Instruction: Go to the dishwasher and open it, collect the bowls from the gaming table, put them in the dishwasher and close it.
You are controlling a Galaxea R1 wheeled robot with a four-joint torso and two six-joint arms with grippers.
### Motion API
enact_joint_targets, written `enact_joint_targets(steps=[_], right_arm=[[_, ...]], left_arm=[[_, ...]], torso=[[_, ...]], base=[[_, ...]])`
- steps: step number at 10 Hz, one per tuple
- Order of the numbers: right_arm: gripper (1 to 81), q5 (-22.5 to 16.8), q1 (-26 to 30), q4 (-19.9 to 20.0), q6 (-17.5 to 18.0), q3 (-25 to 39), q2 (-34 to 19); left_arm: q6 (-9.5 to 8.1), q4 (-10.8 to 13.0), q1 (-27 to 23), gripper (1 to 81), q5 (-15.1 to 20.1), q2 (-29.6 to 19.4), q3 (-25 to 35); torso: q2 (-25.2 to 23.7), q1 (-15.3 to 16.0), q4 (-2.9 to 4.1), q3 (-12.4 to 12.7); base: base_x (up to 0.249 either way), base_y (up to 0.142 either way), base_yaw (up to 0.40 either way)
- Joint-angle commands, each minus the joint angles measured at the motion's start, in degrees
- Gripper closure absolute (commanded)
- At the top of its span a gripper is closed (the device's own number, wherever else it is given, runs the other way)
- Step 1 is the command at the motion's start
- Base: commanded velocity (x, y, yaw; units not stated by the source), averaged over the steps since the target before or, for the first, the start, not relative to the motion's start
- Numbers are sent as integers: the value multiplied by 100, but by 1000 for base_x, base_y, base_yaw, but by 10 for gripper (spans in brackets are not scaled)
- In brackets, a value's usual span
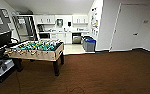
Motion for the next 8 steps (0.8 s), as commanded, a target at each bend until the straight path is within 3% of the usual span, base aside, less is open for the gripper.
enact_joint_targets(steps=[1,5,8], right_arm=[[811,-264,202,-37,-20,-36,-154],[811,-264,185,-37,-20,-36,-163],[811,-264,185,-37,-29,-36,-154]], left_arm=[[20,51,-239,811,170,-123,42],[20,51,-239,811,170,-114,51],[20,51,-230,811,170,-132,86]], torso=[[0,0,0,0],[-2,-5,0,0],[-2,-7,0,0]], base=[[142,0,0],[158,0,0],[163,-75,0]])
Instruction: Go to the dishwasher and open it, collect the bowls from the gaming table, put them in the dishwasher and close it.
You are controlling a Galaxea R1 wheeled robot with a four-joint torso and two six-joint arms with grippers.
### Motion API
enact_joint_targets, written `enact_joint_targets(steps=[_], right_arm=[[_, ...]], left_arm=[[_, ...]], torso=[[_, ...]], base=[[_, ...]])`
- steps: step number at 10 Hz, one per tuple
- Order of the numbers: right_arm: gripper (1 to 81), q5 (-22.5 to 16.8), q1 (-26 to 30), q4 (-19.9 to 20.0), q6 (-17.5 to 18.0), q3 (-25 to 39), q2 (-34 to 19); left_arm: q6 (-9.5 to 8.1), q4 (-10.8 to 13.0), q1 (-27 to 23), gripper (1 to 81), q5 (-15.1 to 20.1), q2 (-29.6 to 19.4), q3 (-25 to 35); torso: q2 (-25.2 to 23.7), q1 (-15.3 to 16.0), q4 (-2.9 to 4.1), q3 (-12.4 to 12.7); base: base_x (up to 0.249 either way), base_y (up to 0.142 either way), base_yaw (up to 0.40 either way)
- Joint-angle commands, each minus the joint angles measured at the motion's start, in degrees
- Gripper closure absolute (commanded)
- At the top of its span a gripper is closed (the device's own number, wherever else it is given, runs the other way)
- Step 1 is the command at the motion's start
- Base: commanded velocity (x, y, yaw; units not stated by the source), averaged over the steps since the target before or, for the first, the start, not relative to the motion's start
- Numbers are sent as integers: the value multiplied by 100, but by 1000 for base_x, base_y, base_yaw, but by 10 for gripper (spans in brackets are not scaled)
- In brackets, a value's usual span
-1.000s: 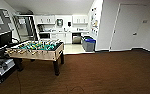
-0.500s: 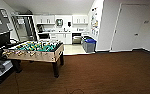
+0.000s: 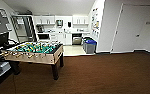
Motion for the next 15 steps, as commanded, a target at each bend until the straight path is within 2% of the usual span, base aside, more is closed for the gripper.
enact_joint_targets(steps=[1,15], right_arm=[[811,-270,220,-28,-24,-65,-195],[811,-270,238,-37,-59,-57,-177]], left_arm=[[18,51,-285,811,148,-51,88],[18,51,-249,811,86,-78,97]], torso=[[0,5,0,0],[2,5,0,0]], base=[[168,-82,0],[173,-93,0]])
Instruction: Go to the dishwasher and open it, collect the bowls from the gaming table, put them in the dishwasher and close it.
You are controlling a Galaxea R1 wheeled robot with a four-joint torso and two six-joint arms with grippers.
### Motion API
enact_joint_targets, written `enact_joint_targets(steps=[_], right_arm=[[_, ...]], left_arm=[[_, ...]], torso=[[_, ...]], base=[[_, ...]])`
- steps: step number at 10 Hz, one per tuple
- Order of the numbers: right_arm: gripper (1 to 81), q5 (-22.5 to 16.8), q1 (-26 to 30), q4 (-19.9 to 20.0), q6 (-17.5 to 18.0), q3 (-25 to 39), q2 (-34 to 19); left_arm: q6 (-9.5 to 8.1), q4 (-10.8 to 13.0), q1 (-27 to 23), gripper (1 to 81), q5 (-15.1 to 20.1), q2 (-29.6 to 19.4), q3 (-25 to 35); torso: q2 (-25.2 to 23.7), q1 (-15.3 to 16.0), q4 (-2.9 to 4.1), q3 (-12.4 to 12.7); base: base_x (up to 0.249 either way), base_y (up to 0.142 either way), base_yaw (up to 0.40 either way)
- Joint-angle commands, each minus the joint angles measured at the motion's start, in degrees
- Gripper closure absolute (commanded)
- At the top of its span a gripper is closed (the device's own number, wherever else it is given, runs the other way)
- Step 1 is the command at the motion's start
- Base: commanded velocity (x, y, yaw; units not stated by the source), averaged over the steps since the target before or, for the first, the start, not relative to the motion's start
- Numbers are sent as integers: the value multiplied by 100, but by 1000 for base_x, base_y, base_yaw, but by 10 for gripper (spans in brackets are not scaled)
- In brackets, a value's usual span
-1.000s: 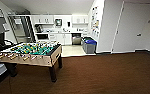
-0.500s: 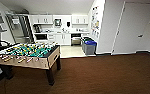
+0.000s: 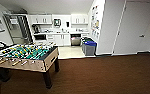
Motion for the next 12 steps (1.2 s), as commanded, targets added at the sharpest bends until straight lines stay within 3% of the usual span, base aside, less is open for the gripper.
enact_joint_targets(steps=[1,7,12], right_arm=[[811,-259,189,-24,-38,-38,-117],[811,-259,189,-24,-38,-47,-117],[811,-259,189,-24,-38,-47,-126]], left_arm=[[15,51,-233,811,163,-129,75],[6,51,-216,811,66,-147,75],[6,51,-216,811,75,-147,92]], torso=[[0,0,0,0],[0,0,0,0],[2,2,0,0]], base=[[177,-98,0],[170,-14,0],[191,-93,0]])
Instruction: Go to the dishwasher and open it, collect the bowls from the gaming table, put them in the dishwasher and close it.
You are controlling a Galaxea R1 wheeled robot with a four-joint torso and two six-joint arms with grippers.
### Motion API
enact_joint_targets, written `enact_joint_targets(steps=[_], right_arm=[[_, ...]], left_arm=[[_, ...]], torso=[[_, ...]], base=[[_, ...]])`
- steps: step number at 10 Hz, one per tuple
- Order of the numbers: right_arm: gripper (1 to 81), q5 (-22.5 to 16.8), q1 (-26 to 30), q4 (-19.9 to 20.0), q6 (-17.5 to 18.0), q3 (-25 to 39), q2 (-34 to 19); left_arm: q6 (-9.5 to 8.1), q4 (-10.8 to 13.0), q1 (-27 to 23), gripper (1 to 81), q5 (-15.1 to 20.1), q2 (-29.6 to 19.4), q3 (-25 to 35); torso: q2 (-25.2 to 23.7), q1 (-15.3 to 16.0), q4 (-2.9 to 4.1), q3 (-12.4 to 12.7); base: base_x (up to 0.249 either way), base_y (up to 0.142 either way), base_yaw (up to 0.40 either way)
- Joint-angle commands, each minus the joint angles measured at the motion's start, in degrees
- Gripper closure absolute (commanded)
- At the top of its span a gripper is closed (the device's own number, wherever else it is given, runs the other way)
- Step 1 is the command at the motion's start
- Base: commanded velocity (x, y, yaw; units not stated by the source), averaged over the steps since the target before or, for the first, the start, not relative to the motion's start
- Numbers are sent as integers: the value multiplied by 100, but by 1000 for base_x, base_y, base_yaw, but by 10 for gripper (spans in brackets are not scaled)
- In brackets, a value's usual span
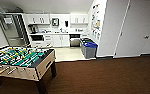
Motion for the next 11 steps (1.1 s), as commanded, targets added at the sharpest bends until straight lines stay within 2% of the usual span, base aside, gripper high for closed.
enact_joint_targets(steps=[1,6,11], right_arm=[[811,-275,161,-24,-31,-30,-100],[811,-275,161,-24,-40,-30,-100],[811,-275,170,-24,-40,-30,-100]], left_arm=[[6,51,-213,811,177,-136,50],[6,51,-205,811,177,-136,50],[6,51,-205,811,177,-144,58]], torso=[[0,0,0,0],[2,2,0,-2],[2,2,0,-2]], base=[[191,-103,0],[191,-90,0],[187,0,0]])
